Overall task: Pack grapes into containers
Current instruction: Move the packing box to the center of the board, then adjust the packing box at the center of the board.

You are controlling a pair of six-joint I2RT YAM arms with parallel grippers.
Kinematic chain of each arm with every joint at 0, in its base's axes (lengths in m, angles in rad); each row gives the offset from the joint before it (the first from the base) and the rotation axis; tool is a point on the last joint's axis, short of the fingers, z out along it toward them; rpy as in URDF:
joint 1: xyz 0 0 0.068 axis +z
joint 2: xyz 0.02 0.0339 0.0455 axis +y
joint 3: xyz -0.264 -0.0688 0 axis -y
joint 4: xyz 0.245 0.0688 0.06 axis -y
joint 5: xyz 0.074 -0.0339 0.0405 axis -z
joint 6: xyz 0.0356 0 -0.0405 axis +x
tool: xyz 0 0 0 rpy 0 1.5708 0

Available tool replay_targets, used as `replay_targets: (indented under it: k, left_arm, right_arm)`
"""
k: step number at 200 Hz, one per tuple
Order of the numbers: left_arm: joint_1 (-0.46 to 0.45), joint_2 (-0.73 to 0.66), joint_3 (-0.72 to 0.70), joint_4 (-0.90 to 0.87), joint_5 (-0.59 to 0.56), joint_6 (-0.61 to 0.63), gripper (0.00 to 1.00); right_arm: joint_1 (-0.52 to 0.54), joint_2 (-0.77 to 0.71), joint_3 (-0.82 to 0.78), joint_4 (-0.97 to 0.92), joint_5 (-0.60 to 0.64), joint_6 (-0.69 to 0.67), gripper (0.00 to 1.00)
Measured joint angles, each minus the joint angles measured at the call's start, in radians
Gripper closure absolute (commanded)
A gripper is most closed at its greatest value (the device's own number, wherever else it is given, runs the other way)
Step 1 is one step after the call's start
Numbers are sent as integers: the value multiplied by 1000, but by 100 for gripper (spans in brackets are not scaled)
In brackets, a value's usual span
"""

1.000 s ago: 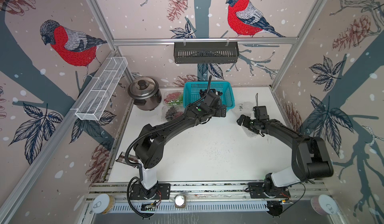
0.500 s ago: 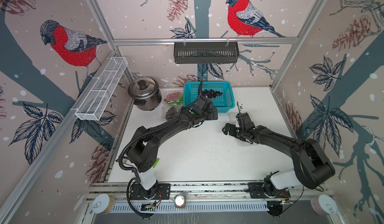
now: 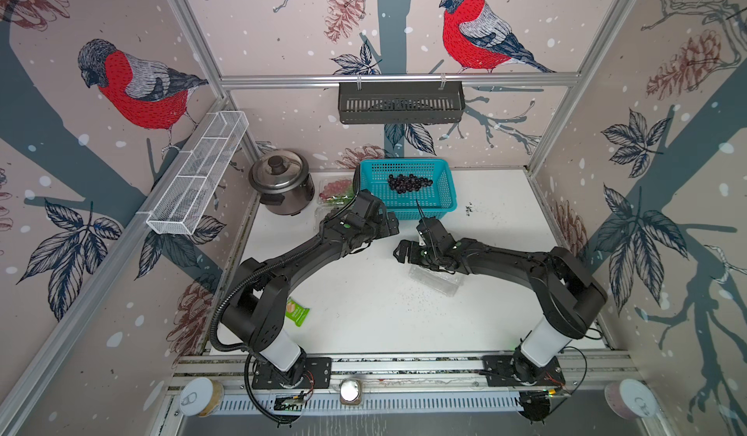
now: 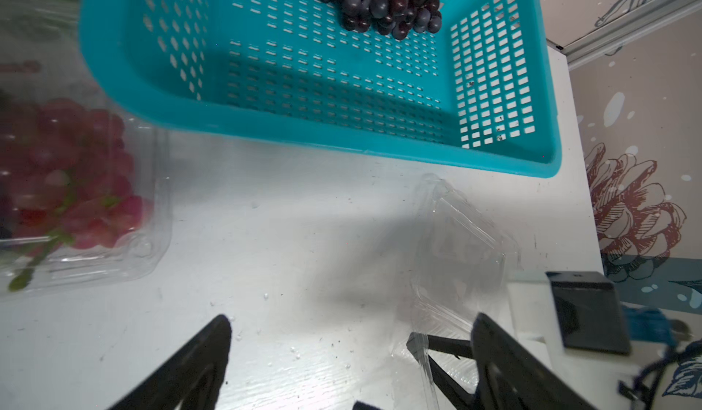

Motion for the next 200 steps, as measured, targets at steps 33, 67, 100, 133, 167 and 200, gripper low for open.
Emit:
replay_targets:
  k: [33,67,100,133,167,200]
  left_arm:
    - [10,-6,-17,11,32,0,3]
    - [11,14,-14,45,97,0,3]
    - [11,42,-18,85,217,-9,3]
    - [11,64,-52,135,341,-39,3]
    - [10,102,-82,203,436,-73,3]
    - [5,104,-106,230,468,-87,3]
  right_arm:
    - [-12,-74,20,-79,58,-29,0]
    - [-79,-213,16,-165,116,-79,0]
    - [-227,-403,-131,-228,122,-104,0]
    - [-352,-566,-302,-297,64,-103,9]
    - [-398,-615,-434,-262,-52,-96,33]
    - [-378,-570,-452,-220,-148,-93,40]
